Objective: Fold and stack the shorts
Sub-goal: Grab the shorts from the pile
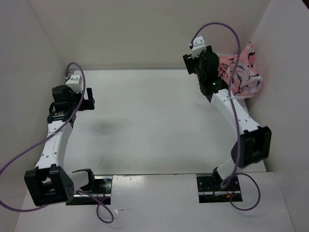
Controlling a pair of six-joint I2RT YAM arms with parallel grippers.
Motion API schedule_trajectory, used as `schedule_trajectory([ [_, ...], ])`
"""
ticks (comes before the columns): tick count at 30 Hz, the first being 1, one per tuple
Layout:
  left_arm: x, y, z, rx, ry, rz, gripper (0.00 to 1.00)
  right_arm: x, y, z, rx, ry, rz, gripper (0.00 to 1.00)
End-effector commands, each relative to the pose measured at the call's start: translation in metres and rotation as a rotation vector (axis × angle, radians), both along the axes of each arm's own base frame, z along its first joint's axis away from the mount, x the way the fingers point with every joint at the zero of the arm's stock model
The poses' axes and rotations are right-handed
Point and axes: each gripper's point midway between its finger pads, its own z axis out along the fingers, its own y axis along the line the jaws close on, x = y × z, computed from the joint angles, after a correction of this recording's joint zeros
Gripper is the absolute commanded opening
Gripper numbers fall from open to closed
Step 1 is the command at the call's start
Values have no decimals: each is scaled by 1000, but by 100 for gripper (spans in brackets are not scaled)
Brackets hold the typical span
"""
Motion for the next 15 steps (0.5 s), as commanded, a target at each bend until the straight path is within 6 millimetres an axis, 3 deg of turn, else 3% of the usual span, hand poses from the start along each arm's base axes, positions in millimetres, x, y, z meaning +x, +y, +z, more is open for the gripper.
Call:
schedule_trajectory([
  [1, 10, -28, 22, -61, -17, -145, 99, 49, -38, 5, 225, -39, -239, 74],
  [2, 15, -30, 13, -79, 23, -156, 99, 62, -49, -4, 267, -17, -291, 63],
  [3, 18, -35, 14, -95, 22, -185, 99, 74, -72, 8, 360, -19, -368, 60],
  [4, 21, -37, 15, -103, 23, -199, 99, 99, -85, -38, 356, 60, -450, 58],
  [6, 29, -36, 10, -110, 48, -198, 99, 113, -107, -51, 361, 52, -541, 58],
  [7, 32, -37, 10, -115, 50, -205, 99, 117, -112, -57, 336, 43, -573, 59],
  [8, 35, -36, 0, -125, 82, -204, 99, 124, -116, -76, 320, 56, -604, 68],
  [10, 42, -35, -2, -127, 91, -203, 99, 132, -115, -88, 323, 77, -611, 69],
  [11, 45, -32, -15, -132, 125, -192, 99, 137, -121, -106, 321, 96, -636, 69],
  [13, 55, -28, -19, -129, 138, -181, 99, 142, -126, -109, 327, 75, -670, 61],
  [14, 58, -28, -21, -130, 142, -181, 99, 146, -133, -120, 335, 78, -698, 55],
  [15, 61, -27, -22, -131, 145, -181, 99, 151, -132, -110, 360, 49, -696, 47],
])
